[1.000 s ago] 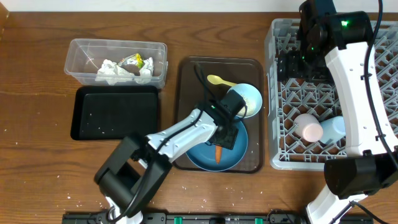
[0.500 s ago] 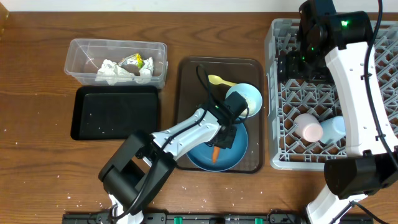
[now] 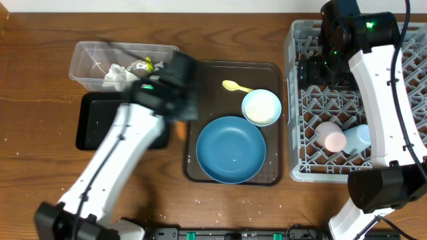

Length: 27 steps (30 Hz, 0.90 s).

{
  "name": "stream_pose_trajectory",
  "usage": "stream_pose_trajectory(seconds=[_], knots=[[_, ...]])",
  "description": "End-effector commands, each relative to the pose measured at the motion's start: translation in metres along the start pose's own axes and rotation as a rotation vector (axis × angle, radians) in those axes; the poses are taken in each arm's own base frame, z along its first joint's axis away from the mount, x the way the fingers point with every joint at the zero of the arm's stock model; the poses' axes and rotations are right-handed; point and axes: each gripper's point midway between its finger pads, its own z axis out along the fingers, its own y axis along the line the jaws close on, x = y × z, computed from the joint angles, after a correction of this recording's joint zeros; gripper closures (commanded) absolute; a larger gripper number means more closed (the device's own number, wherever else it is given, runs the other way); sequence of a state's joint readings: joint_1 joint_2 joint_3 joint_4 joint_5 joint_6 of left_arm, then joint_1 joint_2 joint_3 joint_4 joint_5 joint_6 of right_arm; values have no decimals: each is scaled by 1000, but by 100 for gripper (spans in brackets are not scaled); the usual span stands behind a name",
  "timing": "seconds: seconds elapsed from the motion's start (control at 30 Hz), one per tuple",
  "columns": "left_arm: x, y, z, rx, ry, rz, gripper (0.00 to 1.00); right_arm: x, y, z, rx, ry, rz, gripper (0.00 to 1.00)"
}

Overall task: Sort waste into correct bins and load items into the dishwasher rack
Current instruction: 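Carry the carrot left and release it onto the black tray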

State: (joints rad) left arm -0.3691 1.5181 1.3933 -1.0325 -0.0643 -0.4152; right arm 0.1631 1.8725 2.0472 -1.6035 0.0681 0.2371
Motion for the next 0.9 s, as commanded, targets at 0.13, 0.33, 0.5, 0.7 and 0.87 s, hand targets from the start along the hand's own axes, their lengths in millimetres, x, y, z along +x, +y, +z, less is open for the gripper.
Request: stream_pose_trajectory(seconds=[0.13,0.33,0.5,0.7,0.87], knots=[[-25,107,34,-212,-18,-267,83,3,1,-8,-3,-20,-15,8],[-25,168,74,-288,13,-559,83,3,1,-8,-2,-18,-16,8],[-15,196,108,-337,80,-687,74,3,1,-8,-3,-17,-16,8],[-7,201,119,-355,126,-688,49,3,1,-8,-2,-17,-17,8],[-17,197,102,-316,87,-627,46,3,1,-8,-2,-18,-17,8]])
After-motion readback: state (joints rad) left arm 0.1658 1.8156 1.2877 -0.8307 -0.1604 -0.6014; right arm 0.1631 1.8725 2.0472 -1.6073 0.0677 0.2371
